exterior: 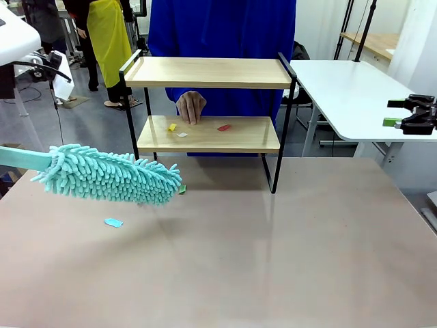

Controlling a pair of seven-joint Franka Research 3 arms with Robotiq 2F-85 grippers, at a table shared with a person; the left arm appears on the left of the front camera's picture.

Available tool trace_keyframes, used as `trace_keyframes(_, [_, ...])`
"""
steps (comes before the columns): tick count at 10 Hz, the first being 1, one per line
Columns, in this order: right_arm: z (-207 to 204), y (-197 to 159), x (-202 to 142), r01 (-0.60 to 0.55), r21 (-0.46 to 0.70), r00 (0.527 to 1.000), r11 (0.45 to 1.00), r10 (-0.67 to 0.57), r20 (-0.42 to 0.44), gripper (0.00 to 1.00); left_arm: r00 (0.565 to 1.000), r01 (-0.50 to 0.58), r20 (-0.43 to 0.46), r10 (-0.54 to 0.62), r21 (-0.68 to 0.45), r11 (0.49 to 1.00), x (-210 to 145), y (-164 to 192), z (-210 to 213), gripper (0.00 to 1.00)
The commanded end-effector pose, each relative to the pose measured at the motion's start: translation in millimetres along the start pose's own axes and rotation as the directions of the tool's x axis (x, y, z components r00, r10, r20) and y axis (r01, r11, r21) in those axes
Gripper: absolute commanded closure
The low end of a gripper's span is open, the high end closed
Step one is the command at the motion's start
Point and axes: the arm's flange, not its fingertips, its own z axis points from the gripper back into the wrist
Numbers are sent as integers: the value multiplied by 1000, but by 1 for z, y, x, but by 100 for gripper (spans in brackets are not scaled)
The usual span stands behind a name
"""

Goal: Clean the shelf.
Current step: Clean the specific section of the Shelf indicated by the human with the Duster.

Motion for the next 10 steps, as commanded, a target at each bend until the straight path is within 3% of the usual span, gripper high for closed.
trace_keyframes(1, [-1,1,2,-3,1,1000,1000,3,1,0,1000,-11,12,11,9,1000,-1,1,0,87])
trace_keyframes(2, [-1,1,2,-3,1,1000,1000,3,1,0,1000,0,0,0,0,1000,0,0,0,87])
trace_keyframes(3, [-1,1,2,-3,1,1000,1000,3,1,0,997,-15,68,20,-77,997,16,-4,5,87])
trace_keyframes(6, [-1,1,2,-3,1,1000,1000,3,1,0,984,-61,156,90,-181,982,54,-30,30,87])
trace_keyframes(9, [-1,1,2,-3,1,1000,1000,3,1,0,934,-264,154,324,-316,911,90,-69,70,87])
trace_keyframes(10, [-1,1,2,-3,1,1000,1000,3,1,0,926,-258,175,335,-353,899,99,-78,75,87])
